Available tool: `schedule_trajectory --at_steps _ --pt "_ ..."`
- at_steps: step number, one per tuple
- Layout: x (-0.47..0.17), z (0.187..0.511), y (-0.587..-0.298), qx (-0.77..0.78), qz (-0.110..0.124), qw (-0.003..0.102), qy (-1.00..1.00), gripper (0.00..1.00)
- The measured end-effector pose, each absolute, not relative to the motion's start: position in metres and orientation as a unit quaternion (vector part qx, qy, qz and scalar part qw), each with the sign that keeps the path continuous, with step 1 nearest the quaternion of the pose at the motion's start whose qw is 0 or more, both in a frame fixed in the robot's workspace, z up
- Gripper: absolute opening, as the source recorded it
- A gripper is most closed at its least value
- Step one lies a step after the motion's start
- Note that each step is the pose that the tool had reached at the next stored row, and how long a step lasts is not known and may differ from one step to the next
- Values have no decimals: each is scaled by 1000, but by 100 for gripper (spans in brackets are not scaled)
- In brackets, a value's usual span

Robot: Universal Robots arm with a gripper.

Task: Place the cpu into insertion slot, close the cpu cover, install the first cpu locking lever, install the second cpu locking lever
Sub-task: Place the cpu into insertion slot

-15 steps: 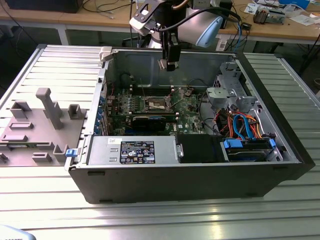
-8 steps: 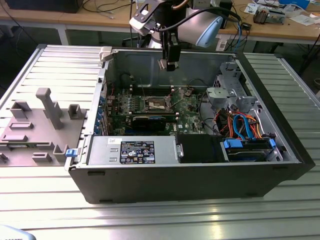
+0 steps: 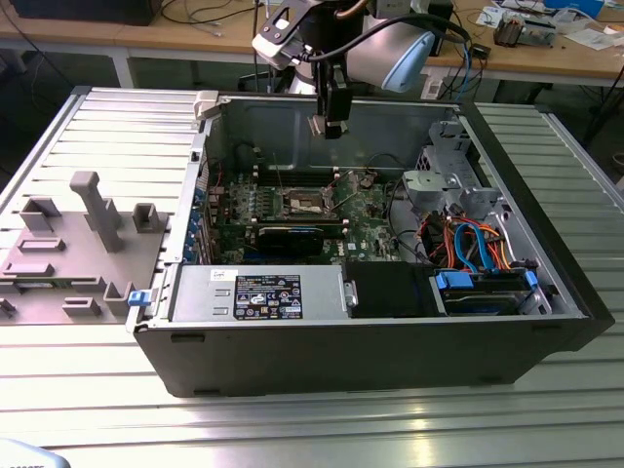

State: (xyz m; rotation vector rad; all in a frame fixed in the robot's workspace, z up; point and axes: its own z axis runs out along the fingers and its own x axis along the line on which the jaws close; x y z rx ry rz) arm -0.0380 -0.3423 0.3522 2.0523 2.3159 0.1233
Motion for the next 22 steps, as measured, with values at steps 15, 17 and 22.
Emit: schedule_trajectory --at_steps 15,17,22 --pt "-38 352 -342 666 40 23 745 55" --pt "-38 352 -342 666 40 23 744 55" --pt "-38 352 -342 667 40 23 743 55"
